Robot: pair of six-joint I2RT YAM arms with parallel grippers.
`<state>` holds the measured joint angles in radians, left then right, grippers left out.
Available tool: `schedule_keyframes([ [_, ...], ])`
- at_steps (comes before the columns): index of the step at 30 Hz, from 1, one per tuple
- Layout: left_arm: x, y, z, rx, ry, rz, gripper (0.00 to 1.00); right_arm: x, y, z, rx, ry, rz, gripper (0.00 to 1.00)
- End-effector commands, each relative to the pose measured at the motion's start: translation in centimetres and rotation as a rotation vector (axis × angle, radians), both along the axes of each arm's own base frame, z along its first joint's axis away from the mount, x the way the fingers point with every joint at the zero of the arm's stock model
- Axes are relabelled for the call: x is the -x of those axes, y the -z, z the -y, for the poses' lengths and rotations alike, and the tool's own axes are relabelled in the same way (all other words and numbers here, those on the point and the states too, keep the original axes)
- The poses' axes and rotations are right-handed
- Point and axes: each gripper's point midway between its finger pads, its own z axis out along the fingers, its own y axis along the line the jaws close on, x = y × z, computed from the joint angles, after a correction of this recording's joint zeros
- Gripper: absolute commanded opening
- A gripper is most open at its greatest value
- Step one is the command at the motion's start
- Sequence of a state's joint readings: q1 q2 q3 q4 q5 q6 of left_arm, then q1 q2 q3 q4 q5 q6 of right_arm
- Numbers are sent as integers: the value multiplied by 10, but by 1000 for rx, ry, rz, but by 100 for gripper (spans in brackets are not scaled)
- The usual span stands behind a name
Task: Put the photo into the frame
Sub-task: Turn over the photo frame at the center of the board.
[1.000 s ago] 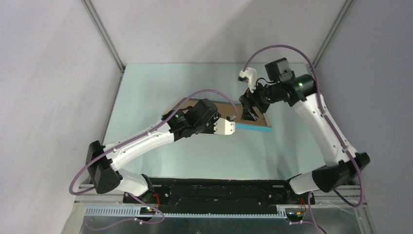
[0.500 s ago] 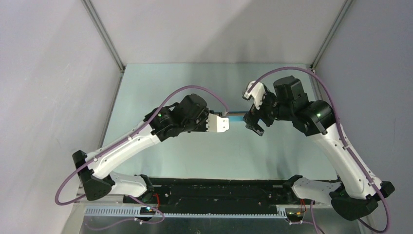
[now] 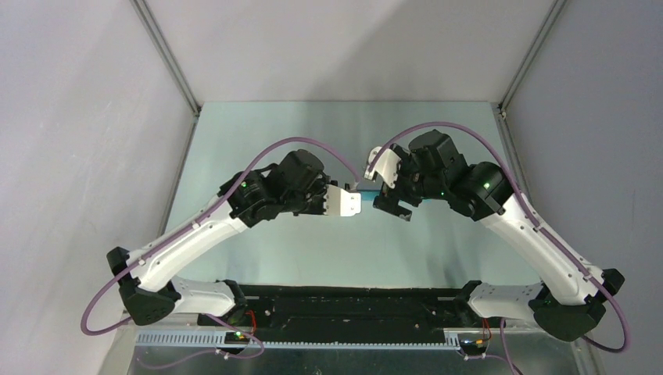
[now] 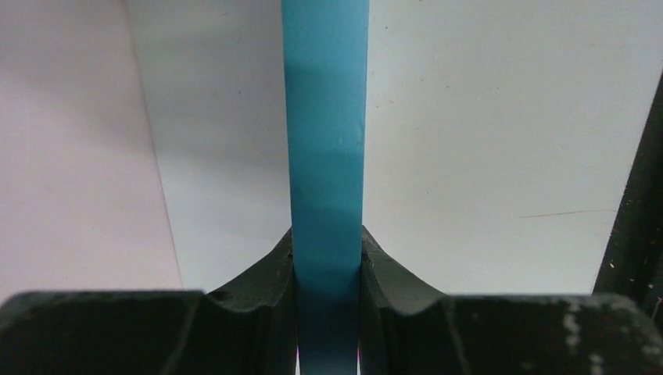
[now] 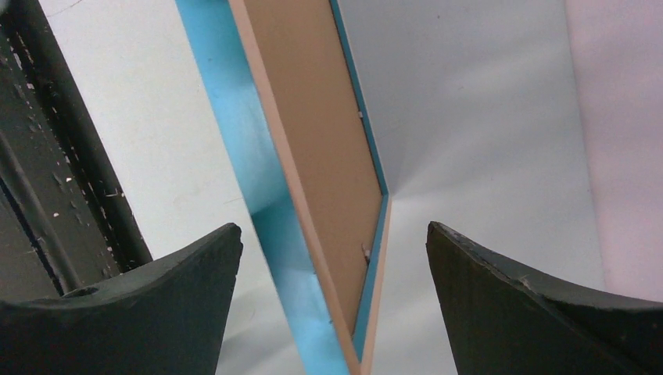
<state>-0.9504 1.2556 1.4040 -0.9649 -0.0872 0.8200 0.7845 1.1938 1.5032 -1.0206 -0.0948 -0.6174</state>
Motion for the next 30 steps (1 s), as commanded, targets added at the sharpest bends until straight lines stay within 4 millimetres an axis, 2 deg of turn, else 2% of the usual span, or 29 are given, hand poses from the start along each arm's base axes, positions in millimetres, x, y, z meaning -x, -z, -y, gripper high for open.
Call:
schedule_keyframes([
  [1, -1, -62, 7, 157, 52, 111, 0, -3, -10, -8, -21, -38, 55, 91],
  [12, 5, -68, 10, 204, 75, 62, 0, -6, 6, -17, 5, -54, 33, 81],
  [24, 3, -67, 15, 217, 73, 33, 0, -6, 19, -22, 49, -63, 6, 60],
  [30, 3, -68, 16, 228, 71, 25, 0, -7, 23, -24, 59, -60, 5, 62],
])
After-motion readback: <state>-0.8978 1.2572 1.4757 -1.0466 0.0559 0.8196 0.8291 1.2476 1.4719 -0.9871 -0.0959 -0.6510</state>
